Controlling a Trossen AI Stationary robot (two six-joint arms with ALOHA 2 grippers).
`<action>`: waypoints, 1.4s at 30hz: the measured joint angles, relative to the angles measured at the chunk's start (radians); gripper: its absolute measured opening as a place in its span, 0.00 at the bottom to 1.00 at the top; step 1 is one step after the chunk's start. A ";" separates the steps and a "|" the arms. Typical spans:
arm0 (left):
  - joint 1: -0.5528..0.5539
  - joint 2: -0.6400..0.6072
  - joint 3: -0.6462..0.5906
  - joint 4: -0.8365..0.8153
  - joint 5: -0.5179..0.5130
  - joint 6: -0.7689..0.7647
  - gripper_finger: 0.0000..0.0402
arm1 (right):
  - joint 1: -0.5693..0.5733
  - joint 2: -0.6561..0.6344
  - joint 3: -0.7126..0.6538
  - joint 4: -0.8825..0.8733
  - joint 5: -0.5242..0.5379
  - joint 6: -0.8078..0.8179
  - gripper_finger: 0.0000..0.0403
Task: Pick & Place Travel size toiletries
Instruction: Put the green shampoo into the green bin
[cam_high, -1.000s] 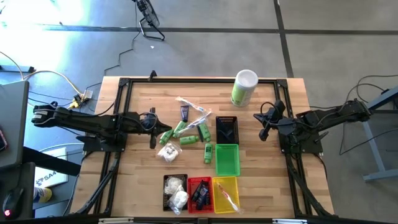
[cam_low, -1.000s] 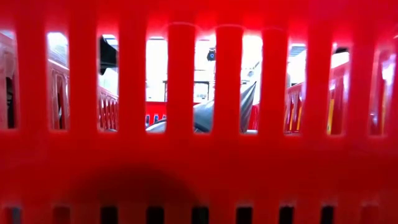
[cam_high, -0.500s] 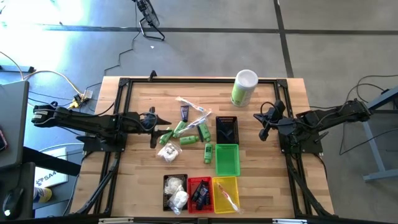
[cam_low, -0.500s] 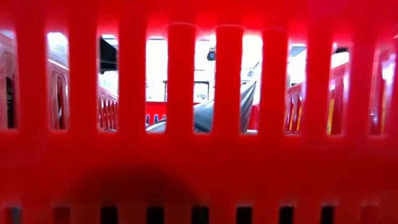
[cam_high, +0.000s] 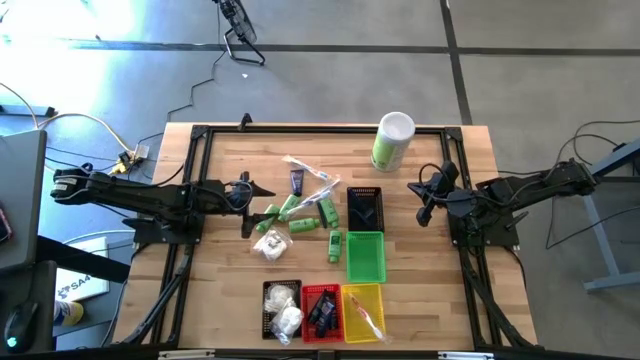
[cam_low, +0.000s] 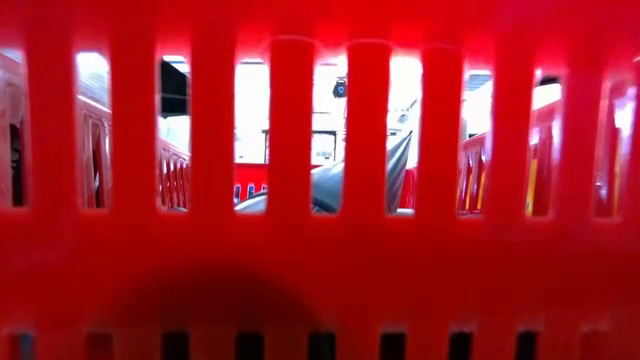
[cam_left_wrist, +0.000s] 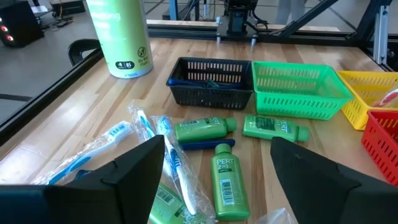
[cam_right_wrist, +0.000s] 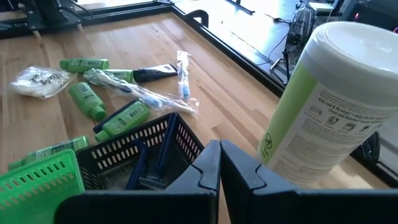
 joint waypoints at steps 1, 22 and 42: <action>0.000 0.000 0.000 0.000 0.000 0.000 0.72 | 0.000 0.000 0.000 0.000 0.000 0.009 0.01; 0.000 0.000 0.000 0.000 0.001 -0.003 0.72 | 0.000 0.000 0.000 -0.005 0.000 0.052 0.01; 0.000 0.159 0.001 0.157 0.002 0.023 0.72 | 0.000 0.010 0.000 -0.004 -0.016 0.062 0.01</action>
